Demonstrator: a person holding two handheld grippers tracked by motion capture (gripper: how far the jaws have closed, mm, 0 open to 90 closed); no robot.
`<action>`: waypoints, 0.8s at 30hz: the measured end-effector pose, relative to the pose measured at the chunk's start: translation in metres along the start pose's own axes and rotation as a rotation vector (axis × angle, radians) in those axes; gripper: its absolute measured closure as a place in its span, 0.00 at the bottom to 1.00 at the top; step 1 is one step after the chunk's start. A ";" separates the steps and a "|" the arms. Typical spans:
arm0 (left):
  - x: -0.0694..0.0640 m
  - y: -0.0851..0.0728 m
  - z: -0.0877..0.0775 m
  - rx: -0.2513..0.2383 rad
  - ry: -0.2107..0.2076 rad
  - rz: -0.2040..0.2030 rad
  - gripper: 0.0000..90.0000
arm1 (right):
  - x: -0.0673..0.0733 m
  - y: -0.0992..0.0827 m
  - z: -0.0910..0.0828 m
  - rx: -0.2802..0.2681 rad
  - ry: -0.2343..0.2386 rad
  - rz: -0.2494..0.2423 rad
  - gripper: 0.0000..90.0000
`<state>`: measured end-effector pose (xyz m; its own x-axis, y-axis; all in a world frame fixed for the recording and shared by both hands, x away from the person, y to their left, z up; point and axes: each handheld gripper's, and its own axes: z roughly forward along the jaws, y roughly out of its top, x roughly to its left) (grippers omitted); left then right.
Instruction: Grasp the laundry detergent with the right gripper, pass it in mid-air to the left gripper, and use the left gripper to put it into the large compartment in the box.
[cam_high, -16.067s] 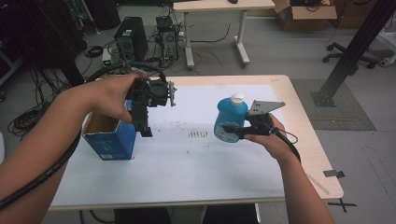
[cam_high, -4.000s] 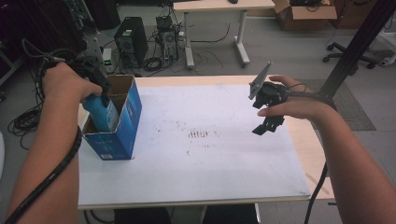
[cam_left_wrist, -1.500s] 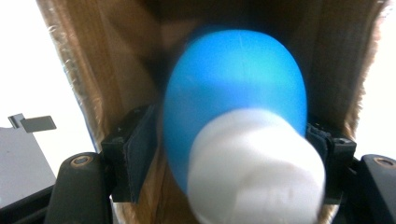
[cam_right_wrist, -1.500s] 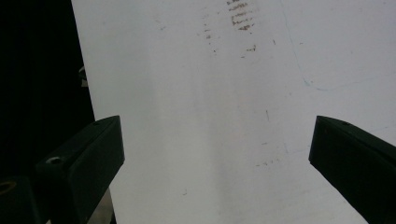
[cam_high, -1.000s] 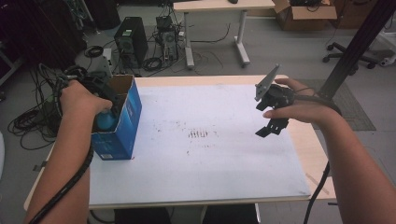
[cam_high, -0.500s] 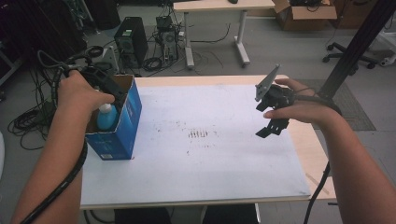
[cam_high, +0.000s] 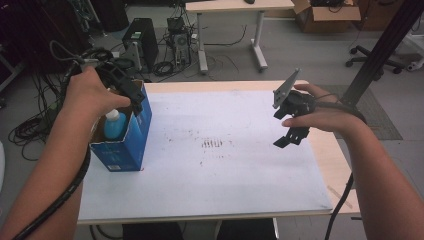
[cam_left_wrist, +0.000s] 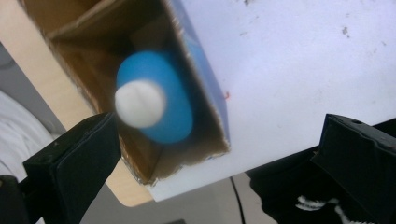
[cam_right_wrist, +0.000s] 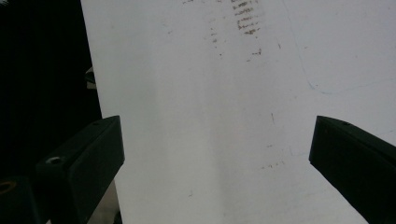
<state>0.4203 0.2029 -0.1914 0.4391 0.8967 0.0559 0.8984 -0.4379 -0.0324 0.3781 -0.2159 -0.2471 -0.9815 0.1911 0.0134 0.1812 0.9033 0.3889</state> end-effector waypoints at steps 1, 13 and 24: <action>-0.004 0.001 -0.002 -0.003 0.002 0.022 0.00 | 0.000 0.000 0.000 0.002 0.000 0.001 0.04; -0.049 0.015 -0.029 -0.038 0.017 0.261 0.00 | 0.003 -0.002 -0.006 -0.012 0.004 0.006 0.03; -0.085 0.027 -0.032 -0.067 0.075 0.506 0.00 | 0.000 0.007 -0.008 0.007 0.009 -0.004 0.04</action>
<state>0.4076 0.1128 -0.1648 0.8160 0.5652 0.1211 0.5703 -0.8214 -0.0099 0.3793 -0.2126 -0.2366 -0.9827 0.1843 0.0199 0.1778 0.9066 0.3826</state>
